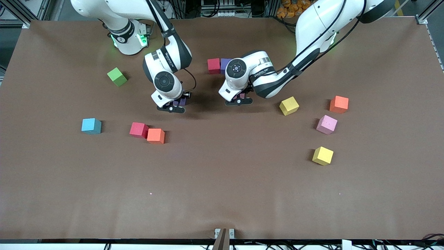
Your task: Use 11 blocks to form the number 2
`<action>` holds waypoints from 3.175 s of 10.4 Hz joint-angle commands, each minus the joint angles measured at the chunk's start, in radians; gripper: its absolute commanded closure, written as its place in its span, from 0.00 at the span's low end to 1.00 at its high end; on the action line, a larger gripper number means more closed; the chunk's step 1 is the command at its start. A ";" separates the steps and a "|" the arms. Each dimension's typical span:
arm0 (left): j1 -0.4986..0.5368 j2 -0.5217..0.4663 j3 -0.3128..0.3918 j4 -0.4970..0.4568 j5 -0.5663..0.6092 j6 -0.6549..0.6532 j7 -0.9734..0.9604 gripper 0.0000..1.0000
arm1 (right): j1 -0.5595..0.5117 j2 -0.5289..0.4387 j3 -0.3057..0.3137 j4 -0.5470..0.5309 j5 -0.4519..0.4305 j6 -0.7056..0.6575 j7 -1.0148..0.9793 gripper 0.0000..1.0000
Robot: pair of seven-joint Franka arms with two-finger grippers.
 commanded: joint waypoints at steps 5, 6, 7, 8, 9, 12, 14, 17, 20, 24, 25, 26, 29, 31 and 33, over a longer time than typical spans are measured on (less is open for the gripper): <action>0.179 -0.156 -0.002 0.041 -0.036 -0.095 0.003 0.00 | 0.124 0.024 -0.005 0.182 -0.015 -0.061 -0.187 0.85; 0.235 -0.158 0.000 0.071 -0.033 -0.150 0.020 0.00 | 0.158 0.043 -0.005 0.214 -0.061 -0.061 -0.225 0.85; 0.309 -0.162 -0.002 0.076 -0.032 -0.183 0.049 0.00 | 0.198 0.073 -0.005 0.243 -0.133 -0.061 -0.256 0.85; 0.369 -0.174 -0.003 0.071 -0.032 -0.192 0.068 0.00 | 0.233 0.110 -0.003 0.269 -0.179 -0.060 -0.287 0.85; 0.406 -0.187 -0.003 0.062 -0.036 -0.218 0.088 0.00 | 0.282 0.139 -0.005 0.291 -0.240 -0.056 -0.332 0.85; 0.524 -0.187 -0.029 -0.007 -0.056 -0.223 0.089 0.00 | 0.358 0.186 -0.003 0.338 -0.397 -0.058 -0.432 0.89; 0.621 -0.188 -0.093 -0.065 -0.090 -0.200 0.067 0.00 | 0.370 0.202 -0.003 0.367 -0.402 -0.059 -0.613 0.89; 0.753 -0.199 -0.218 -0.227 -0.087 -0.082 0.020 0.00 | 0.378 0.239 -0.003 0.426 -0.402 -0.063 -0.785 0.89; 0.744 -0.224 -0.233 -0.318 -0.075 -0.010 -0.022 0.00 | 0.392 0.285 -0.003 0.478 -0.397 -0.063 -0.911 0.89; 0.704 -0.207 -0.232 -0.364 -0.004 -0.007 -0.047 0.00 | 0.392 0.305 0.020 0.501 -0.397 -0.091 -0.950 0.89; 0.704 -0.205 -0.230 -0.370 0.000 -0.007 -0.049 0.00 | 0.390 0.307 0.020 0.506 -0.397 -0.098 -0.951 0.89; 0.705 -0.198 -0.226 -0.370 0.016 -0.005 -0.049 0.00 | 0.390 0.307 0.020 0.506 -0.397 -0.098 -0.950 0.89; 0.709 -0.184 -0.209 -0.369 0.048 0.032 -0.050 0.00 | 0.393 0.307 0.020 0.525 -0.400 -0.098 -0.950 0.90; 0.704 -0.168 -0.193 -0.370 0.066 0.053 -0.050 0.00 | 0.392 0.321 0.020 0.526 -0.405 -0.096 -0.951 0.90; 0.702 -0.161 -0.186 -0.372 0.079 0.053 -0.050 0.00 | 0.392 0.325 0.020 0.527 -0.406 -0.095 -0.983 0.91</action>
